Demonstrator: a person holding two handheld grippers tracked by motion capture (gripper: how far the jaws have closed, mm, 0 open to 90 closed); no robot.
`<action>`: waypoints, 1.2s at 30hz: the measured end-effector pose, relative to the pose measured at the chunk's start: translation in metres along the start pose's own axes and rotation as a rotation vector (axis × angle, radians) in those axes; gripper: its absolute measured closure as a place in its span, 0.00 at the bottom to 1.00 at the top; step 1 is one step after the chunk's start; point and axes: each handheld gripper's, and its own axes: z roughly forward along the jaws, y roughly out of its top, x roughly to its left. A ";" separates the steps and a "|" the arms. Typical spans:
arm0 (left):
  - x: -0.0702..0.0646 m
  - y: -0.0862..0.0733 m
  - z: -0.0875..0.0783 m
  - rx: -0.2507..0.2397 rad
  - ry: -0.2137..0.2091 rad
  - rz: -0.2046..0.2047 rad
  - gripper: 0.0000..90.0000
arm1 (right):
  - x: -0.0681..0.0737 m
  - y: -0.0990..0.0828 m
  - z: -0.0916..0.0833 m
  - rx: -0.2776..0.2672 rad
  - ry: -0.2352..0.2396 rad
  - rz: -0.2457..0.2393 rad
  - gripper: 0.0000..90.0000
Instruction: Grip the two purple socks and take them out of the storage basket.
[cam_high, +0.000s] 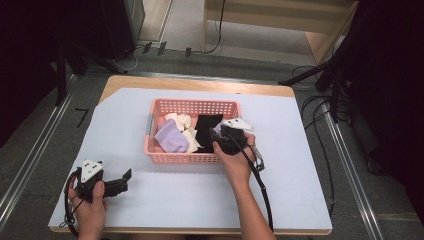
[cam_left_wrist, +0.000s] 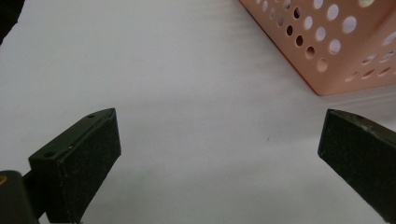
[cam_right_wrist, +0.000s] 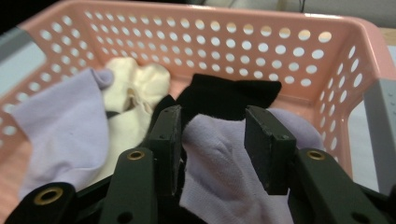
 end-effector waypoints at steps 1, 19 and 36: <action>0.000 0.000 0.000 0.000 0.000 0.000 0.00 | 0.001 0.000 0.002 0.009 -0.017 -0.012 0.64; 0.000 0.000 0.000 -0.001 0.002 -0.002 0.00 | -0.006 0.004 -0.002 0.005 -0.025 0.020 0.76; 0.000 0.000 0.000 -0.002 -0.002 -0.005 0.00 | 0.001 0.017 0.025 0.189 -0.069 0.092 0.58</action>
